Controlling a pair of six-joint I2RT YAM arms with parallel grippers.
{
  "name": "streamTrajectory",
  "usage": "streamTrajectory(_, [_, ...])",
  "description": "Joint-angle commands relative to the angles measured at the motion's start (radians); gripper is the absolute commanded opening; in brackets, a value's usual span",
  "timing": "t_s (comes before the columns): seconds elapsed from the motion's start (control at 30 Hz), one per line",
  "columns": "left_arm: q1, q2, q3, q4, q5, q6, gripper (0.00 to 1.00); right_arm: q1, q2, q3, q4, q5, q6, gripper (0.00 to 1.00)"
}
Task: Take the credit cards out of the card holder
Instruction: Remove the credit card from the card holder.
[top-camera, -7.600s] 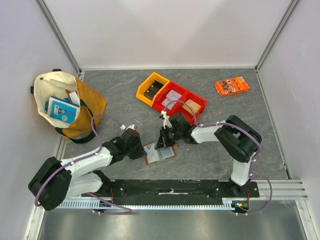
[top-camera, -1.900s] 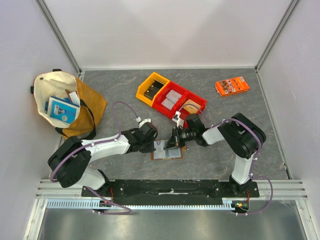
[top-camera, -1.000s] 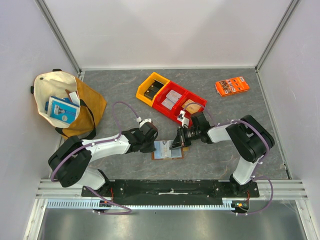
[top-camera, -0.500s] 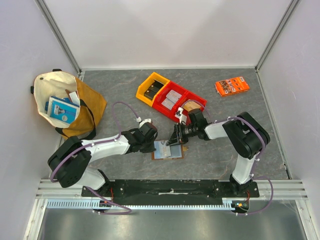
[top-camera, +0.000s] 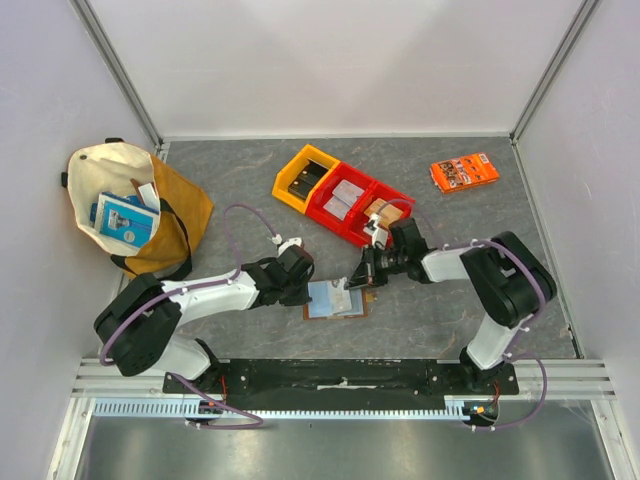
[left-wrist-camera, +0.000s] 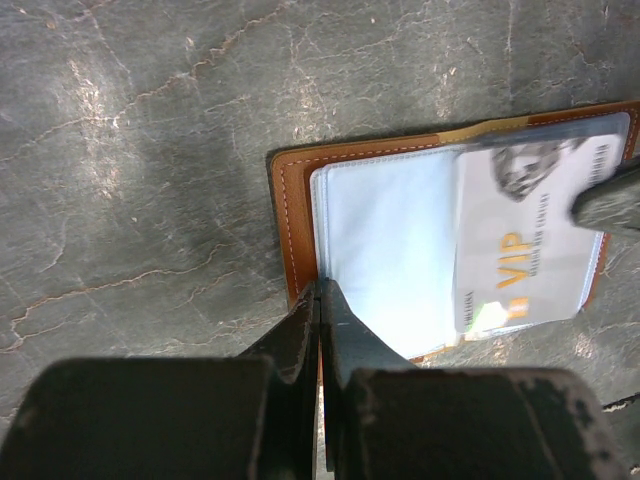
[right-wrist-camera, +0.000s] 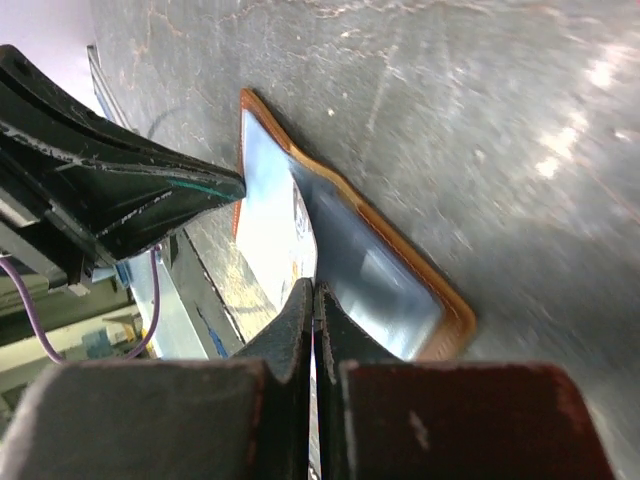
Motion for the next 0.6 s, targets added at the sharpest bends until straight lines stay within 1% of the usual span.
streamTrajectory(0.0, [-0.002, 0.031, -0.07, -0.112, -0.014, 0.039, 0.02, -0.069, -0.13, -0.068, -0.008, 0.077, -0.016, 0.0])
streamTrajectory(0.17, [-0.002, -0.025, -0.07, -0.1, -0.02, 0.027, 0.02, -0.098, -0.275, -0.134, 0.022, 0.113, 0.043, 0.0])
streamTrajectory(0.2, [-0.002, -0.05, -0.073, -0.085, -0.022, 0.022, 0.04, -0.098, -0.301, -0.148, 0.038, 0.117, 0.068, 0.0])
streamTrajectory(0.3, [-0.005, -0.151, -0.071, -0.054, -0.037, 0.004, 0.2, -0.098, -0.385, -0.202, 0.137, 0.126, 0.169, 0.0])
streamTrajectory(0.4, [-0.008, -0.275, -0.07, -0.011, -0.064, -0.013, 0.4, -0.098, -0.471, -0.26, 0.278, 0.146, 0.286, 0.0])
streamTrajectory(0.43, [-0.009, -0.318, -0.068, 0.009, -0.068, -0.013, 0.48, -0.098, -0.497, -0.271, 0.304, 0.154, 0.31, 0.0])
streamTrajectory(0.57, [-0.012, -0.469, -0.082, 0.118, -0.055, -0.016, 0.71, -0.097, -0.626, -0.304, 0.329, 0.226, 0.361, 0.0])
